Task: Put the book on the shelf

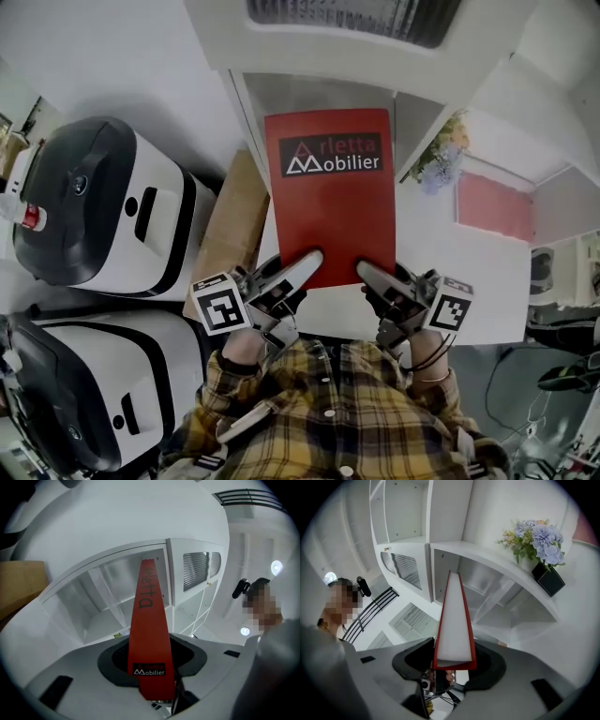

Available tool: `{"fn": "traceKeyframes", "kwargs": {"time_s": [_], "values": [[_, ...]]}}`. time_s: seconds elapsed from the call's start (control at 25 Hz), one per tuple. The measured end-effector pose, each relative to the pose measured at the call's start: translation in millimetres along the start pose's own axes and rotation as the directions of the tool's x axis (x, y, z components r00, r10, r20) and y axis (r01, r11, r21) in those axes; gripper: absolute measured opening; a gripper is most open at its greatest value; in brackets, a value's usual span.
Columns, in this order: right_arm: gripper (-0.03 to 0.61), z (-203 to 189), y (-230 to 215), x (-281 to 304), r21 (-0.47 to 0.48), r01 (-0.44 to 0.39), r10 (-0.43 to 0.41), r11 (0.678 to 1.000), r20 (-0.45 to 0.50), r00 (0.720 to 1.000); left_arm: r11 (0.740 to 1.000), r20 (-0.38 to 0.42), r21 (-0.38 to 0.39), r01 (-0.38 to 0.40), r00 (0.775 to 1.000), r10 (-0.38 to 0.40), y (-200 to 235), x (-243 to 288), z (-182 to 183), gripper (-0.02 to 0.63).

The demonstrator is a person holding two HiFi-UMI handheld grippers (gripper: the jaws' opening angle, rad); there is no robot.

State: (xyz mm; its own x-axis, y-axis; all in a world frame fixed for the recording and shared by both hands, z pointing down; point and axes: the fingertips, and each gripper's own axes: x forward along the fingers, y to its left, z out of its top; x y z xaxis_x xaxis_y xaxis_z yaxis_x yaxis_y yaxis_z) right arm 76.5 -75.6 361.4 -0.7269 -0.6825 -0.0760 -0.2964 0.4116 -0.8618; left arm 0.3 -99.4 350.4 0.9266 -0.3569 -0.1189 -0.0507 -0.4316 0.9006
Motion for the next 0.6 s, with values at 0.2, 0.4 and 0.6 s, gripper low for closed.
{"fn": "traceKeyframes", "kwargs": {"time_s": [0.2,0.4,0.6], "values": [[0.213,4.9,-4.7,-0.7,-0.010,0.034,-0.033,0.999,0.039,0.999,1.000,-0.042,-0.012,0.027,0.999,-0.027,6.3,8.7,3.7,0.178],[0.213,6.6,-5.9,-3.1,-0.012,0.062,-0.061,0.998,0.080,0.995,0.998,-0.083,-0.020,0.051,0.995,-0.053,7.3,14.1,5.2,0.178],[0.213,9.0,-6.8,-3.1,-0.013,0.080,-0.078,0.997,0.098,0.992,0.997,-0.104,-0.036,0.067,0.992,-0.071,10.1,18.6,6.6,0.178]]}}
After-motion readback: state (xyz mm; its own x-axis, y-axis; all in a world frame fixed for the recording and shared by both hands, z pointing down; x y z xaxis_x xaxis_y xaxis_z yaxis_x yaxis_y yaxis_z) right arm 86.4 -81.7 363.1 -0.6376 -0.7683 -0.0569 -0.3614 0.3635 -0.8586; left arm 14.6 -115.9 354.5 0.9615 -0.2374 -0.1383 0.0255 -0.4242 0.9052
